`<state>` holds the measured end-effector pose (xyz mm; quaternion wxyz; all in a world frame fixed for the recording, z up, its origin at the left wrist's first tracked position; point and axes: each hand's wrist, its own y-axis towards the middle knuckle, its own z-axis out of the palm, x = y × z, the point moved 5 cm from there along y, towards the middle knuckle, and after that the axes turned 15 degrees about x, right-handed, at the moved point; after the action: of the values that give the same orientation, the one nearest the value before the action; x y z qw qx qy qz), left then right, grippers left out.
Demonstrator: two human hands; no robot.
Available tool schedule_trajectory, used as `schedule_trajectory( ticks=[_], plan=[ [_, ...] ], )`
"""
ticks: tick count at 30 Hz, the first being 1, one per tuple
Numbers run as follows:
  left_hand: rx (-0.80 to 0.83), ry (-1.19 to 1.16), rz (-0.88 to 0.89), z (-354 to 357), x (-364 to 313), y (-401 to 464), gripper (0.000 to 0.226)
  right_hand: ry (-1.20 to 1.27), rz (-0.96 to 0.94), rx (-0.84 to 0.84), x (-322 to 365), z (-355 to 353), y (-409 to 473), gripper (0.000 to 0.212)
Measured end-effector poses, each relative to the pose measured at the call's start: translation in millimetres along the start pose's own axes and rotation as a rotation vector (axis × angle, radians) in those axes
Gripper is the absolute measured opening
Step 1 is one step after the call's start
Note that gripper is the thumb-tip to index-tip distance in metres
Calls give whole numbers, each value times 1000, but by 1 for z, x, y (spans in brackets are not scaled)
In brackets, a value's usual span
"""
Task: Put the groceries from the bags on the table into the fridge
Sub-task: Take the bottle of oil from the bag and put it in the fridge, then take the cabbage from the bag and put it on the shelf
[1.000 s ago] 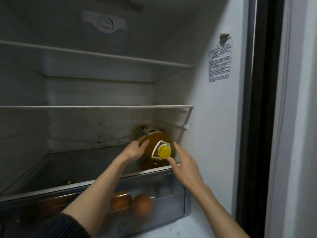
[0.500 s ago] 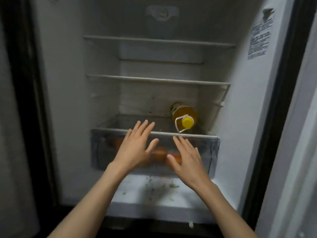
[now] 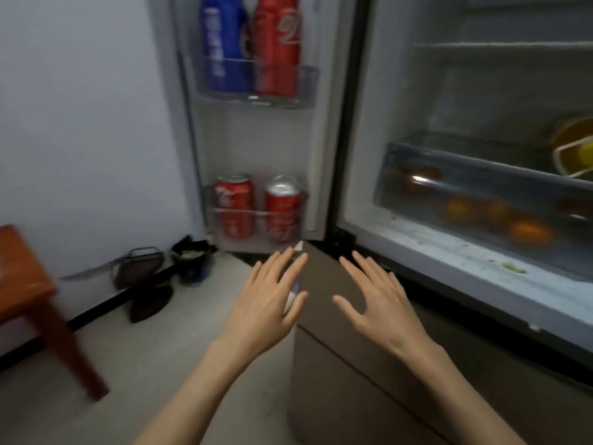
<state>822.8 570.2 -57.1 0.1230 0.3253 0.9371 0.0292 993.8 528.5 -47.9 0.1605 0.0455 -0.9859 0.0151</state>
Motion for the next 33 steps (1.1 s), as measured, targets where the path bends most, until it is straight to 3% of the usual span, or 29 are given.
schedule_trajectory(
  ticks=[5, 9, 17, 24, 33],
  plan=[
    [69, -4, -272, -1, 102, -120, 65, 7, -170, 175, 112, 80, 20, 66],
    [18, -10, -482, -13, 182, -227, 70, 20, -322, 228, 227, 131, 32, 66],
    [-41, -85, -870, -41, 317, -437, 59, 45, -558, 363, 450, 239, 30, 66],
    [-94, -130, -1047, -63, 408, -545, 59, 80, -729, 444, 600, 295, 50, 67],
    [-110, -163, -1182, -90, 549, -618, 58, 132, -907, 509, 765, 356, 122, 66]
  ],
)
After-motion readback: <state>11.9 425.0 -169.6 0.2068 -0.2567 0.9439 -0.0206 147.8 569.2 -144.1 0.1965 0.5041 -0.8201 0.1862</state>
